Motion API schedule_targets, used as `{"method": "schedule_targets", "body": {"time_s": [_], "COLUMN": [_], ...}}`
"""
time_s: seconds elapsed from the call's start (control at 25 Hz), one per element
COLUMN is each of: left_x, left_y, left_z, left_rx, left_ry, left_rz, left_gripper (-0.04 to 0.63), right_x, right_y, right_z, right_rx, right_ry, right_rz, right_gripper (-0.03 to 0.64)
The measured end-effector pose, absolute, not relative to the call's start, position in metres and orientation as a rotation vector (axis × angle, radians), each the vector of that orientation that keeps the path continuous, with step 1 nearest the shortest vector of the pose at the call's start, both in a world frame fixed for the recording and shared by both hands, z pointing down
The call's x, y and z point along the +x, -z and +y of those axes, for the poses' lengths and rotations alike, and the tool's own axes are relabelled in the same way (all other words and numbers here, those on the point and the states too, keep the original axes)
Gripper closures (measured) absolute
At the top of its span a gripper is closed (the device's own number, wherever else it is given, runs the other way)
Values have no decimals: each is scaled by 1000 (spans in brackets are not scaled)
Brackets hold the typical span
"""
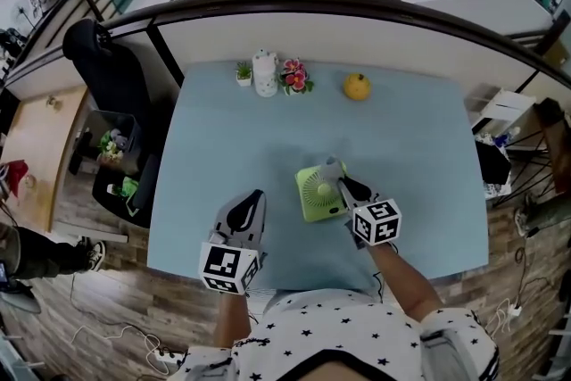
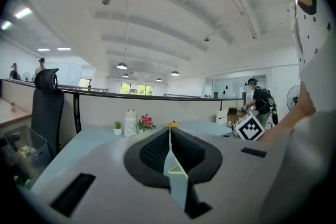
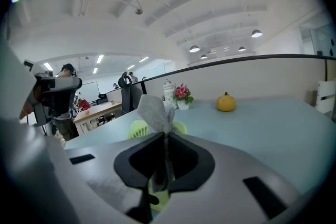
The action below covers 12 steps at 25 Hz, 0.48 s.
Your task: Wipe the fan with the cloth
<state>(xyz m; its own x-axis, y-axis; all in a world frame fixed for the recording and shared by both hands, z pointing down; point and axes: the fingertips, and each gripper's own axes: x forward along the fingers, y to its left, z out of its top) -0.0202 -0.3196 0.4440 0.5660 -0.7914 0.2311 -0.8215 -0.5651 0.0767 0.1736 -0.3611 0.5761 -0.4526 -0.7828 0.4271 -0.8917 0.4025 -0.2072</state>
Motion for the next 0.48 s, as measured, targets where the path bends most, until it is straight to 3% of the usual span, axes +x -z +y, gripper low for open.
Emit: {"method": "schedule_targets", "body": {"time_s": [0.48], "left_x": [-7], "left_y": [-436], "left_z": [-305], "left_rx": [2617], "left_ry": [-253], "left_rz": [-1387], "left_gripper": [561], "right_x": [213], "right_y": [-593], "right_z": [-357], "right_rx": [1548], "right_ry": [-688], "right_rz": [-2349], "right_gripper": [591]}}
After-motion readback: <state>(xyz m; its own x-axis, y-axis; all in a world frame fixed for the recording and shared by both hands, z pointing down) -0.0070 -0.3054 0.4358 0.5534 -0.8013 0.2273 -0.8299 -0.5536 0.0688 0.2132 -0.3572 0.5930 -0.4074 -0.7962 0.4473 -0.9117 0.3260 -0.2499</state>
